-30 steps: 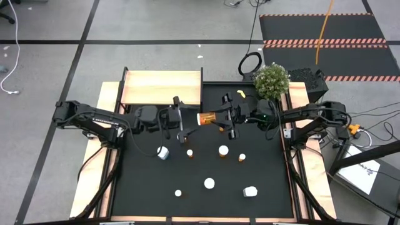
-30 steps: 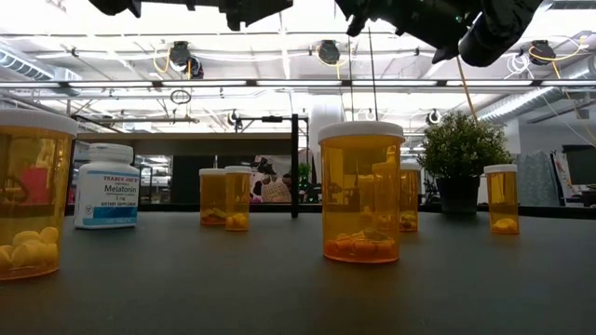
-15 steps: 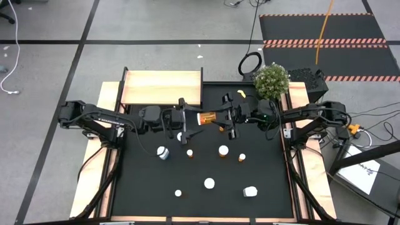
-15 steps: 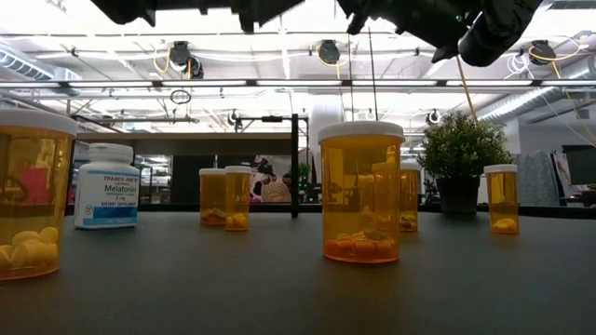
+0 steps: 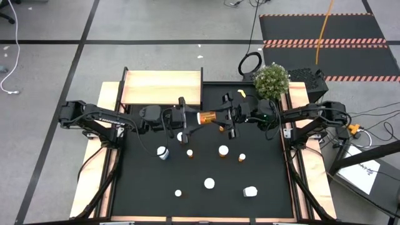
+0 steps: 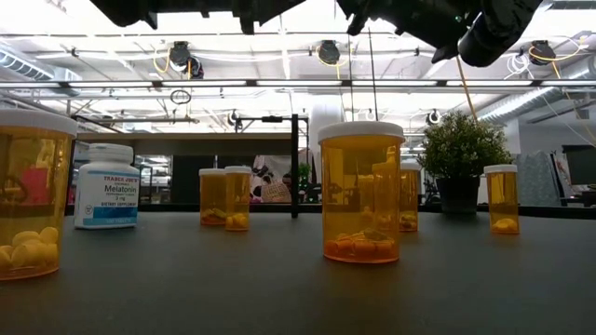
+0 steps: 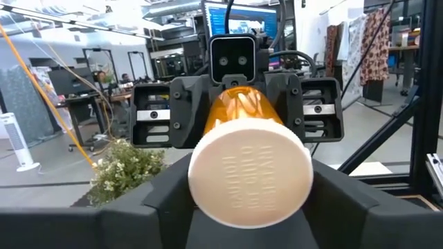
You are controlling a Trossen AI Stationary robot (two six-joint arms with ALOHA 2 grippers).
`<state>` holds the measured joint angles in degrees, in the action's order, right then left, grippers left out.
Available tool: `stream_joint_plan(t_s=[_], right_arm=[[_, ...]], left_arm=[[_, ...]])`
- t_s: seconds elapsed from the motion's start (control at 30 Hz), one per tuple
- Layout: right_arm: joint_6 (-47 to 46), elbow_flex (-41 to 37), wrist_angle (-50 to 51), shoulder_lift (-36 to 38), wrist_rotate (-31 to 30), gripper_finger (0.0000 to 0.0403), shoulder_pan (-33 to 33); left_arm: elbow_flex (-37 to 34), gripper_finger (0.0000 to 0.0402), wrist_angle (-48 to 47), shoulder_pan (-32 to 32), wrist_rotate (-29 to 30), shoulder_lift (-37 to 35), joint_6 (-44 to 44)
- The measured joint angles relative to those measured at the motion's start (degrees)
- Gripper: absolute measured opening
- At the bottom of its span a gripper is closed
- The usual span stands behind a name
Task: Pick and place medicine bottles onto shelf by color
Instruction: Put the large orange pill bottle on the shelf
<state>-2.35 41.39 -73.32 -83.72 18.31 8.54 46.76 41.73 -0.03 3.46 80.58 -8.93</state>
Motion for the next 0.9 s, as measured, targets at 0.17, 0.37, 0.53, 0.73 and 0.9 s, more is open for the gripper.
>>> stream_joint_plan(t_s=[0.17,0.37,0.53,0.73,0.9], right_arm=[[0.2,0.0,0.2,0.0,0.0,0.0169,0.0],[0.2,0.0,0.5,0.0,0.0,0.0169,0.0],[0.2,0.0,0.7,0.0,-0.1,0.0169,0.0],[0.0,0.0,3.4,0.4,-0.1,0.0199,0.0],[-0.1,0.0,5.2,1.2,-0.1,0.0260,0.0]], left_arm=[[0.0,0.0208,0.0,0.0,0.0,0.0,0.0],[0.0,0.0223,-0.1,0.0,0.0,0.0,0.0],[0.0,0.0214,-0.2,0.0,0.0,0.0,0.0],[0.0,0.0204,-2.4,0.0,0.0,-0.8,0.6],[-0.1,0.0217,-5.6,0.0,0.1,-2.7,0.5]])
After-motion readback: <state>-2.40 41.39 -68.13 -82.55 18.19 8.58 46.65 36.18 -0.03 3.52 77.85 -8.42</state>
